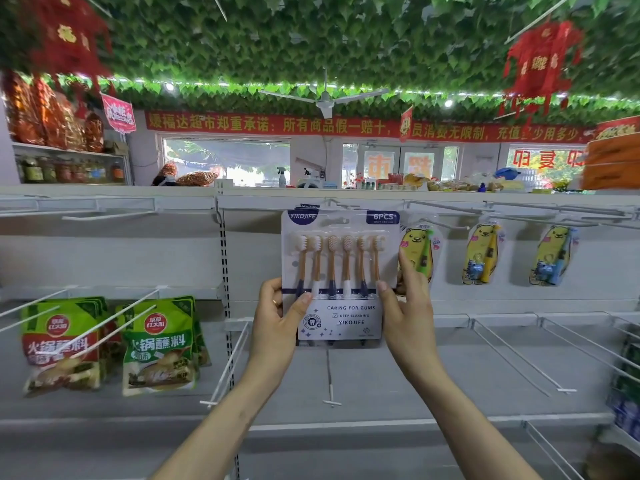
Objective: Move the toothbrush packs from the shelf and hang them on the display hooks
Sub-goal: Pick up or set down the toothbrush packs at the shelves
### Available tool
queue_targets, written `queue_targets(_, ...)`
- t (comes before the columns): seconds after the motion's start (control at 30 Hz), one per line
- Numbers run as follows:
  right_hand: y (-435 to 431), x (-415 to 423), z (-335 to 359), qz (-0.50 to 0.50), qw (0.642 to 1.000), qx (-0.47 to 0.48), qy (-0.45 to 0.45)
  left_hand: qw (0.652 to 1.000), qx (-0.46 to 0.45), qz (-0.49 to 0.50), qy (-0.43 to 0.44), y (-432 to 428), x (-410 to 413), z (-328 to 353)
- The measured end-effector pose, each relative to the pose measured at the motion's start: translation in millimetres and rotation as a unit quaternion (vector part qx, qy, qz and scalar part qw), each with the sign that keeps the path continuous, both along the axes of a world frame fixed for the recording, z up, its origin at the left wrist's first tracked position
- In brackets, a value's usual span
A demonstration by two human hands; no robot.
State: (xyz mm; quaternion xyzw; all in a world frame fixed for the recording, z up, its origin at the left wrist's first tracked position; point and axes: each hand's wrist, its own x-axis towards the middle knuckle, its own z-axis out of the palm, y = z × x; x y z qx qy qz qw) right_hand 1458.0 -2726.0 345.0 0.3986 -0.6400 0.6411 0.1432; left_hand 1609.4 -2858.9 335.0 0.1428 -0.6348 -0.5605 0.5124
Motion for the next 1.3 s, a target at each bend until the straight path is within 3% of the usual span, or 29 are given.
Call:
queue_targets(0.77,-4,-3,-10,-0.01,1.0,-0.009,-0.007,0.999,-0.019,-0.003,-0.028,-3,5,-3)
queue_targets(1.3,31,23,-52,-0.122,0.991,0.034,-0.033,0.984,-0.096,0.119,-0.091,-4,45,-44)
